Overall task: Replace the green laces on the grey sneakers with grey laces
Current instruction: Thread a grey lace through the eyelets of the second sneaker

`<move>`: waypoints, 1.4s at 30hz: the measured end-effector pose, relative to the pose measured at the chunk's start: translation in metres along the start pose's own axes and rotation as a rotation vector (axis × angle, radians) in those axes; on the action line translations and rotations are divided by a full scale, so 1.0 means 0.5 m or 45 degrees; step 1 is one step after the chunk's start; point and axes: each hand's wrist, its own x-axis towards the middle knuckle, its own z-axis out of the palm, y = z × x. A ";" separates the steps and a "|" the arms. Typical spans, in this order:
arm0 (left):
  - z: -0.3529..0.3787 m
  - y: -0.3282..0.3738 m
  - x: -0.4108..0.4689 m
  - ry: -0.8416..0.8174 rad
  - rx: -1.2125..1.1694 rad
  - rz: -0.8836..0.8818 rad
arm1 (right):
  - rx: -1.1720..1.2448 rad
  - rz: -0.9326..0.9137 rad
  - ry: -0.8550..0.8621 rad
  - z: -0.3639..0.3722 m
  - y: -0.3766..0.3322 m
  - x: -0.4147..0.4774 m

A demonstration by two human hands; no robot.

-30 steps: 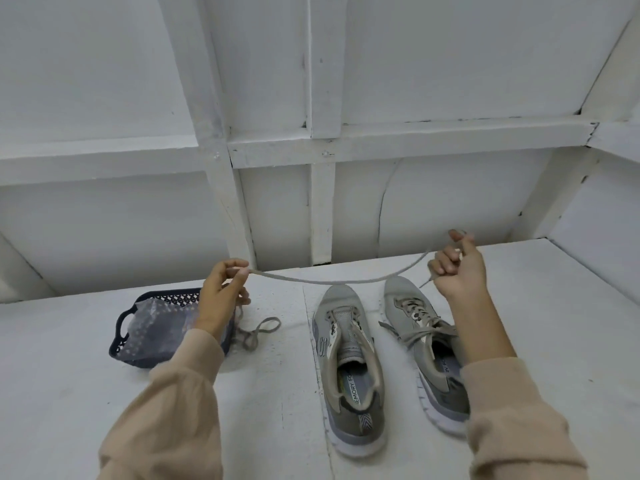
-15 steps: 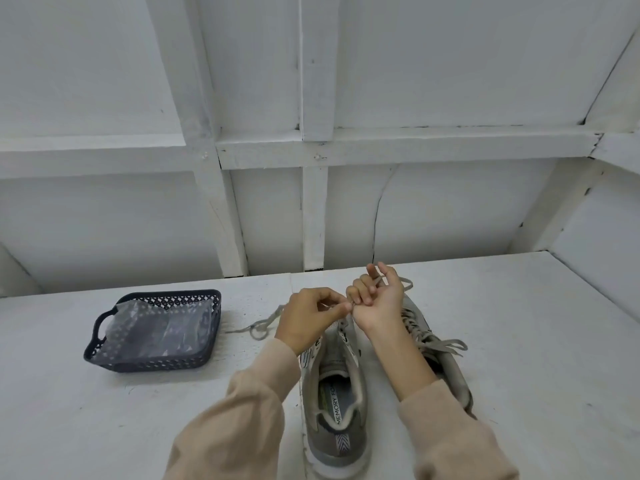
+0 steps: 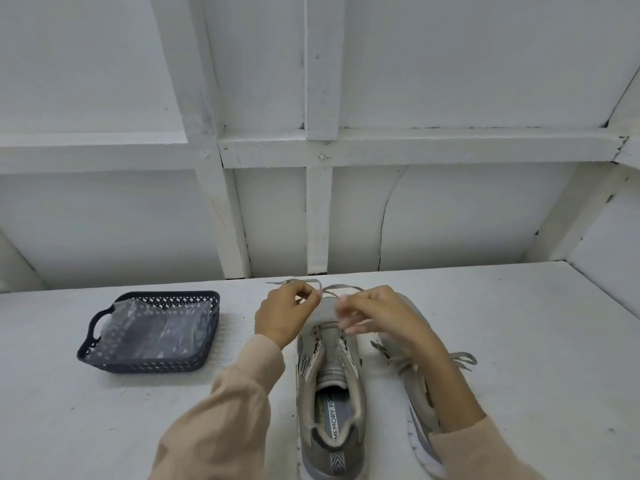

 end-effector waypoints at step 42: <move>0.099 -0.048 0.035 -0.208 0.236 0.196 | -1.155 -0.252 0.211 -0.020 0.103 0.081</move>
